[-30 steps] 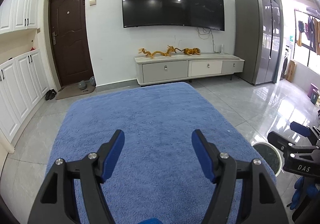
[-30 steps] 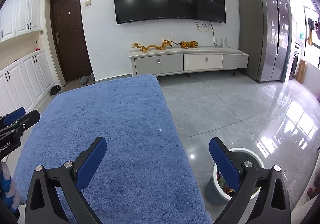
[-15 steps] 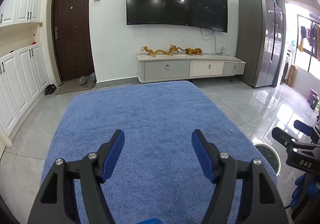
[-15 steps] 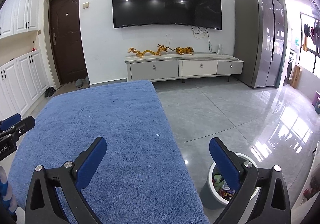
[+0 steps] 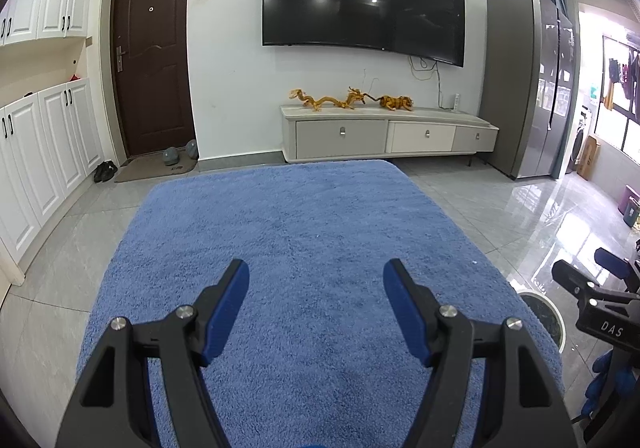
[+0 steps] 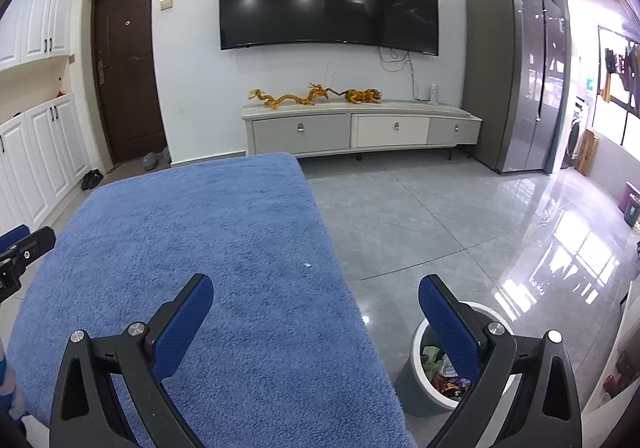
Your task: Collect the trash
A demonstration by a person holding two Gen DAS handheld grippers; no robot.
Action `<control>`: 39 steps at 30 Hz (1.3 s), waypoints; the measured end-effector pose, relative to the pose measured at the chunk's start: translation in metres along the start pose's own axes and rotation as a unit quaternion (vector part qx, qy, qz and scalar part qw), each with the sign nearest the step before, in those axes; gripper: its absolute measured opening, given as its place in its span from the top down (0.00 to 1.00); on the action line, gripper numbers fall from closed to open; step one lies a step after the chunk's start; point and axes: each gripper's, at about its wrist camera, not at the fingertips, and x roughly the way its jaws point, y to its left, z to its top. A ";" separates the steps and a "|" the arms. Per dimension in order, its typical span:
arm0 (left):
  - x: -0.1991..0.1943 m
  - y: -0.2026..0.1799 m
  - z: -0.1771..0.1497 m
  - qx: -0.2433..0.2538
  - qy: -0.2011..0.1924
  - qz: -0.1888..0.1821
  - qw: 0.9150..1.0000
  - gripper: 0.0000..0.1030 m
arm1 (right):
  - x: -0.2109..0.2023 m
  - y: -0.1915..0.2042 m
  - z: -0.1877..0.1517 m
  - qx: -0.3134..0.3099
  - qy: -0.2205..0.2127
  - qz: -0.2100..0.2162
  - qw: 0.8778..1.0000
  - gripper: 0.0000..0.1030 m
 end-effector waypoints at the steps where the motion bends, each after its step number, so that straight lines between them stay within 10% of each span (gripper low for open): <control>1: 0.001 0.000 0.000 0.001 -0.001 0.000 1.000 0.34 | 0.000 -0.002 0.000 0.003 -0.001 -0.003 1.000 0.00; 39: 0.000 -0.012 0.003 0.001 -0.026 0.011 1.000 0.34 | -0.006 -0.046 -0.002 0.063 -0.029 -0.068 0.995 0.00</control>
